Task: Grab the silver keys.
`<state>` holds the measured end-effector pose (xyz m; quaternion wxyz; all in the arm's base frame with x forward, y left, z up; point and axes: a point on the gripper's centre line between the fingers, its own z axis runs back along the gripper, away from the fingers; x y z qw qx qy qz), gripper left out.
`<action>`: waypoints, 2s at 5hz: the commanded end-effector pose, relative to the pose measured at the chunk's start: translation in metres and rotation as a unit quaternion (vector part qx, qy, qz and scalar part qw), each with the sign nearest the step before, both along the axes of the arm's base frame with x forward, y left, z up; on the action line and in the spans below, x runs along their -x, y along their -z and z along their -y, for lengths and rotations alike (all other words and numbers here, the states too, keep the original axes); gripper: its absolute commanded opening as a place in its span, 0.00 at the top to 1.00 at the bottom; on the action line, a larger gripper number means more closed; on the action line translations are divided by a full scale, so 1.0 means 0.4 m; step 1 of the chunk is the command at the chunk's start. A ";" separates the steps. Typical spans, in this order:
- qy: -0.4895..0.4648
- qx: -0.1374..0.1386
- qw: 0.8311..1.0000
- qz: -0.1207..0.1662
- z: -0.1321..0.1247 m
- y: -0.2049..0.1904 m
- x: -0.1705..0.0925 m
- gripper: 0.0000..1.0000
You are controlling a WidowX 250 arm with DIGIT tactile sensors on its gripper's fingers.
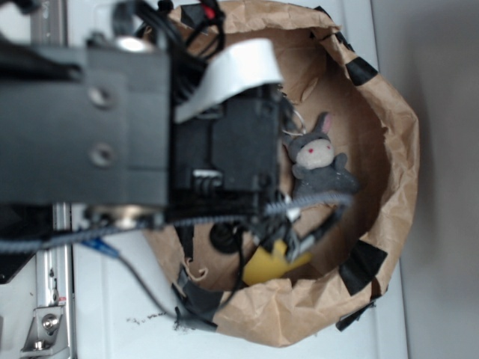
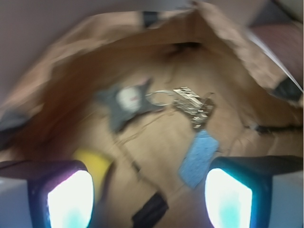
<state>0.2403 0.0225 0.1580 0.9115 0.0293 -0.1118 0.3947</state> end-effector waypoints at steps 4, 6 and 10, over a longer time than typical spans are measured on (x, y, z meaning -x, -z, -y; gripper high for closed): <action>-0.063 -0.018 0.997 -0.034 -0.099 0.141 -0.003 0.00; -0.095 0.013 0.995 -0.017 -0.144 0.165 -0.012 0.00; -0.091 -0.003 0.995 0.031 -0.200 0.195 -0.002 0.00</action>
